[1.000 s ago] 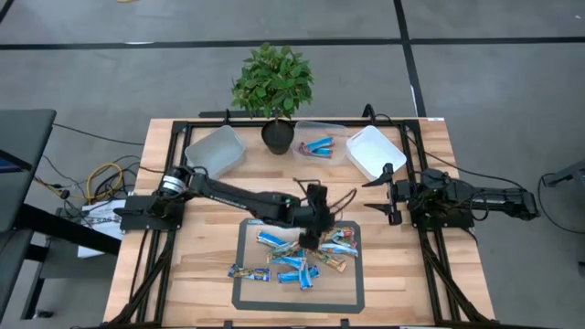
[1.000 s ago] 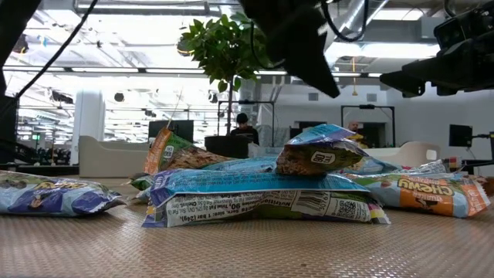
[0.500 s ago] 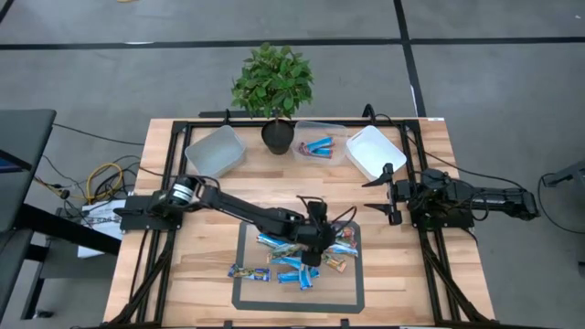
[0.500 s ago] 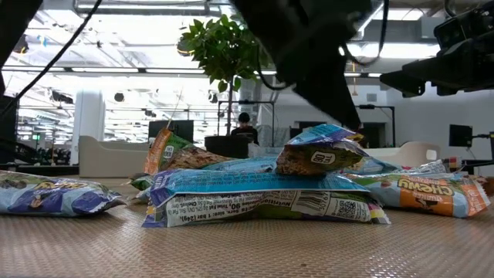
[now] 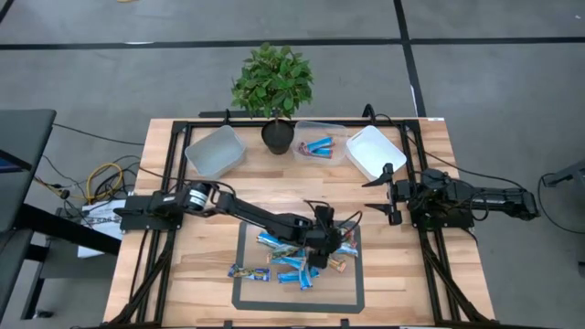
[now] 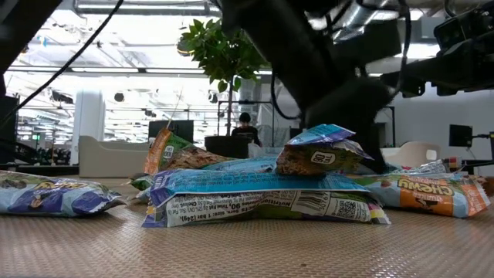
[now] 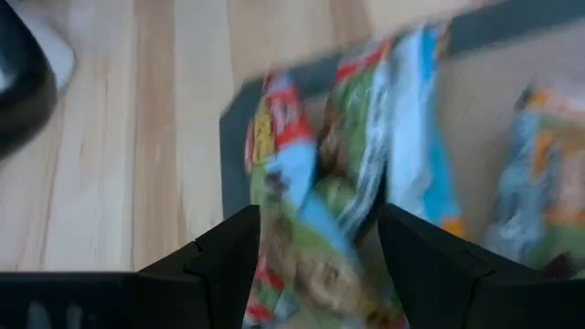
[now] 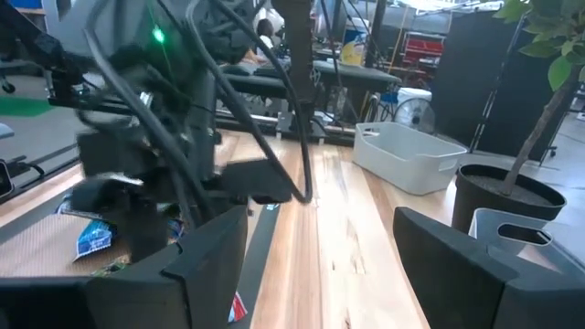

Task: Pick and place Granola Bars by type
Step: Put the red granola bar into the transparent bin

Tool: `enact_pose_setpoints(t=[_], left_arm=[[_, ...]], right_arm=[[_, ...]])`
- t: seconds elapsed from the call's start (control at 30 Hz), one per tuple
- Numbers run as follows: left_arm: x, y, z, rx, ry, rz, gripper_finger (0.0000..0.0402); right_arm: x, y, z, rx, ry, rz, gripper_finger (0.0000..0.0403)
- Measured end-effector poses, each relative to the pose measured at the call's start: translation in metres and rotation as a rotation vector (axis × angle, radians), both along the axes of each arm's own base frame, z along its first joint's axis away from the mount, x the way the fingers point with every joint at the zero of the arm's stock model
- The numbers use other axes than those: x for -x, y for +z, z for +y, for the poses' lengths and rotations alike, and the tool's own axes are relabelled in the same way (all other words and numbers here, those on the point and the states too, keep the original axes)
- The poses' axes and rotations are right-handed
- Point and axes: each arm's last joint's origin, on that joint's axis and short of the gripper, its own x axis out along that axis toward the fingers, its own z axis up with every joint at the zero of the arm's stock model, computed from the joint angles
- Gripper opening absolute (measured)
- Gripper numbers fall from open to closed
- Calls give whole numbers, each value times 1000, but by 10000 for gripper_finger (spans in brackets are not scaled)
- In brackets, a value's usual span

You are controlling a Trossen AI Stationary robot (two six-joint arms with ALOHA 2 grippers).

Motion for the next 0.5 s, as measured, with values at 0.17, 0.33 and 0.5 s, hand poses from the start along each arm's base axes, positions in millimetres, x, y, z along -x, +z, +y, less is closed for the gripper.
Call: enact_pose_setpoints(t=[0.17,0.33,0.5], left_arm=[[-3,-6,9,-8,23,8,217],[-4,-11,11,0,19,22,191],[-4,-11,11,15,0,26,132]], right_arm=[[0,0,0,0,0,-1,270],[0,0,0,0,0,-1,270],[0,0,0,0,0,-1,270]])
